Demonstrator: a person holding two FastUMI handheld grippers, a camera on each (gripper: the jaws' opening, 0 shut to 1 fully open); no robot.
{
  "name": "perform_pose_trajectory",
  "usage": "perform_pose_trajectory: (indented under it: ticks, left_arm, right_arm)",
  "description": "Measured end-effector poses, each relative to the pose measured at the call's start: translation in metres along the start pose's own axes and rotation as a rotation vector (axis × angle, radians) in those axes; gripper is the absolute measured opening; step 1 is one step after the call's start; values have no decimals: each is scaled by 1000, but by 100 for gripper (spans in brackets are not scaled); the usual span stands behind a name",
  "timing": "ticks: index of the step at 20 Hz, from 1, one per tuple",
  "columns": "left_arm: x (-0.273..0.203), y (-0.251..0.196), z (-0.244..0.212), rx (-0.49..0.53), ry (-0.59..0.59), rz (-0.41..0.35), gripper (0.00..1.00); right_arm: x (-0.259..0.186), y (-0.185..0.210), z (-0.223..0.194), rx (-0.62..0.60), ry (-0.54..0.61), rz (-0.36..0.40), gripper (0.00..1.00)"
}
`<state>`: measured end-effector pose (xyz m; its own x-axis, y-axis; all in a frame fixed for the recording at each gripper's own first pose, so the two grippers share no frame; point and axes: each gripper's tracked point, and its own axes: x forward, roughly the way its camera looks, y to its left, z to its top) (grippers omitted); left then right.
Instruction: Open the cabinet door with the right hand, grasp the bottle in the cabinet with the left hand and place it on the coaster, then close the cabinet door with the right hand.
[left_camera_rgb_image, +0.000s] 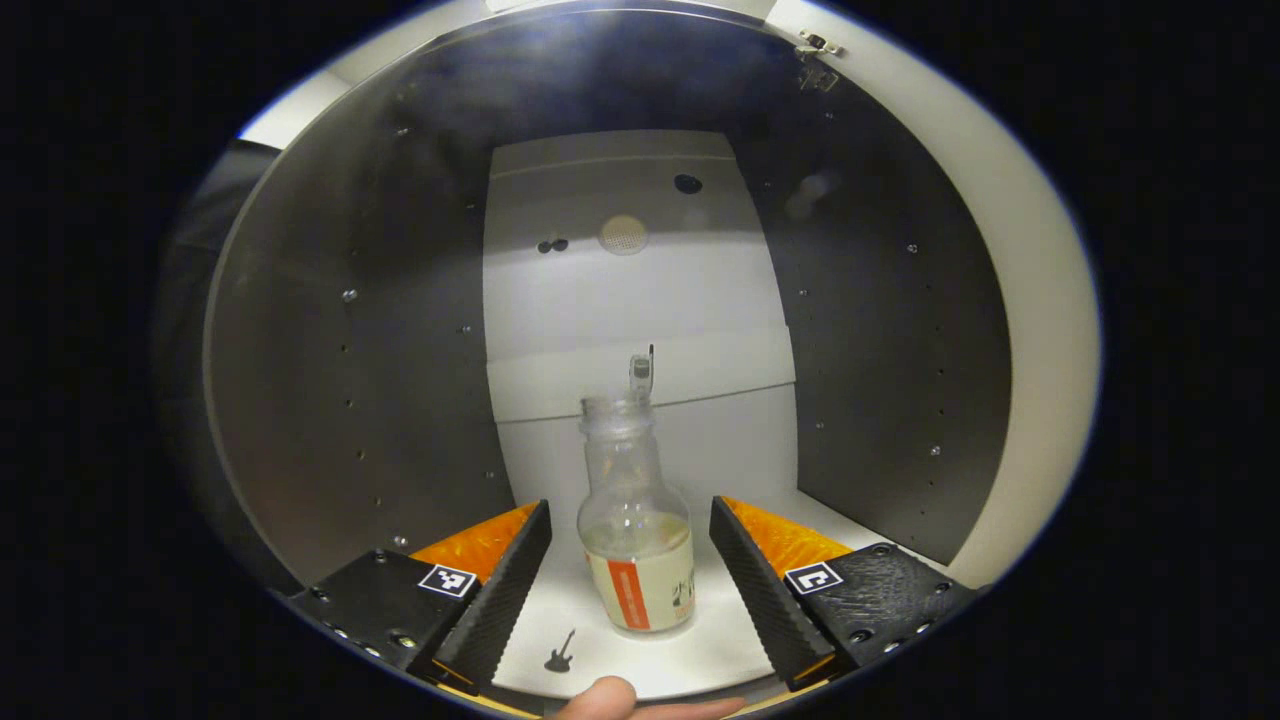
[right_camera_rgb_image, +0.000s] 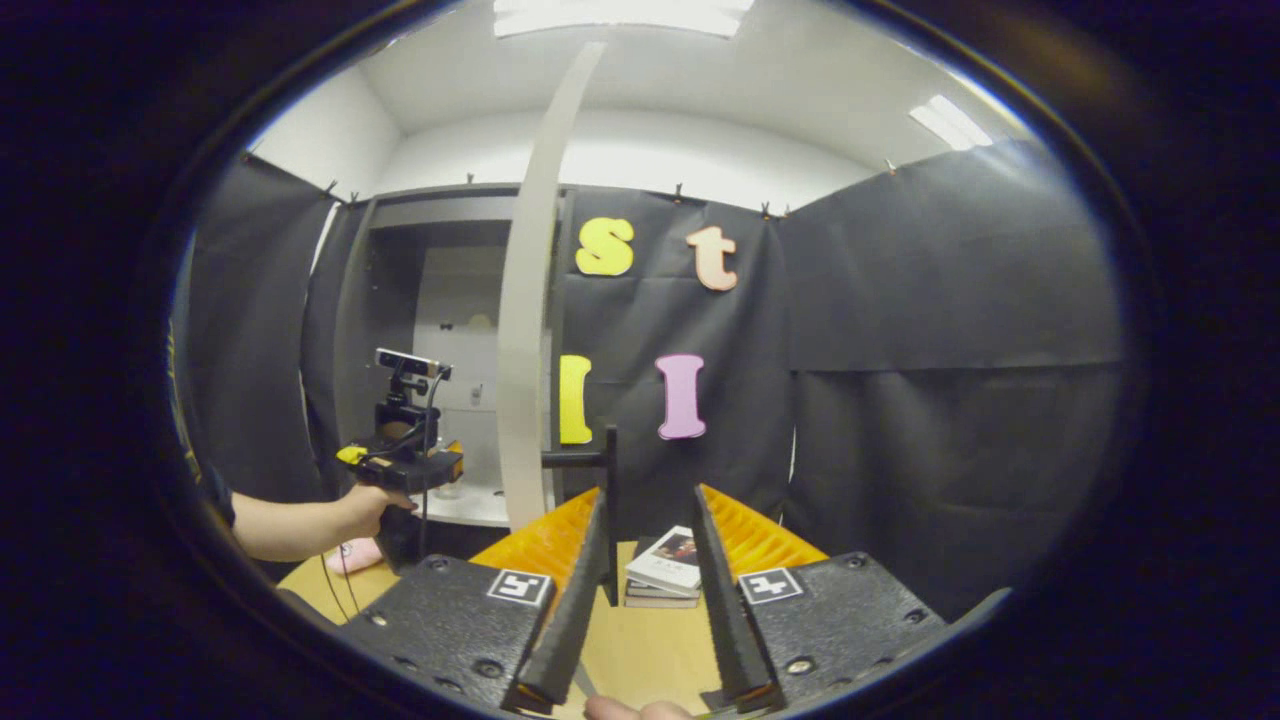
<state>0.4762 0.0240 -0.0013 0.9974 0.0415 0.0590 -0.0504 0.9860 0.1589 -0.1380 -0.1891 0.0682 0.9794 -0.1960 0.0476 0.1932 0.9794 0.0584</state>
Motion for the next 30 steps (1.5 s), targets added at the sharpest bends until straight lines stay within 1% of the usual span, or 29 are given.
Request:
perform_pose_trajectory:
  ticks: [1,3,4,5,6,9,10,11,12,13,14,15,16,17,19,20,21,22,24,27,28,29,30]
  left_arm:
    - [6,-2,0,-5,7,-1,96]
    - [16,-2,0,-25,13,20,96]
    - [21,2,0,-31,12,56,96]
    - [17,6,2,-27,7,84,84]
    - [20,8,-1,-25,10,98,71]
    - [18,5,1,-84,-2,78,71]
    - [15,6,1,-91,-2,86,71]
    - [10,8,-1,-83,4,104,71]
    - [4,10,1,-63,5,122,70]
    - [-7,11,4,-60,4,127,70]
    - [-21,11,5,-68,1,125,70]
    - [-32,12,8,-74,-1,123,70]
    - [-40,15,8,-70,2,124,70]
    - [-50,19,11,-58,4,135,70]
    - [-75,26,22,-47,-19,143,60]
    - [-90,28,24,-41,-33,142,70]
    - [-104,30,24,-33,-43,135,70]
    - [-115,31,21,-24,-53,127,70]
    - [-145,50,20,-11,-47,124,70]
    - [-191,84,2,-8,-37,137,70]
    - [-205,95,-9,-11,-34,149,70]
    - [-219,102,-22,-17,-27,155,70]
    - [-231,108,-36,-14,-23,152,70]
  right_arm:
    - [2,-3,-2,17,-3,9,70]
    - [0,-3,-1,16,-16,17,81]
    - [1,-6,-1,3,-21,13,87]
    - [1,-7,-2,-2,-20,14,87]
    - [1,-6,-3,3,-17,20,87]
    - [4,-5,-4,9,-22,57,87]
    - [5,-6,-4,14,-25,66,87]
    - [6,-7,-5,20,-27,78,87]
    - [6,-7,-5,27,-28,91,82]
    - [7,-6,-6,35,-29,106,88]
    - [7,-6,-6,43,-32,120,88]
    - [9,-7,-6,50,-35,130,82]
    - [10,-9,-6,56,-44,134,82]
    - [11,-10,-6,60,-53,141,89]
    - [11,-11,-6,60,-73,147,92]
    - [11,-11,-7,55,-77,147,93]
    - [11,-11,-7,54,-86,146,89]
    - [11,-11,-8,54,-92,147,95]
    - [11,-10,-9,81,-103,150,95]
    - [9,-10,-13,122,-116,122,95]
    - [8,-10,-14,128,-124,103,89]
    - [5,-10,-14,116,-138,73,91]
    - [-2,-15,-15,78,-162,17,95]
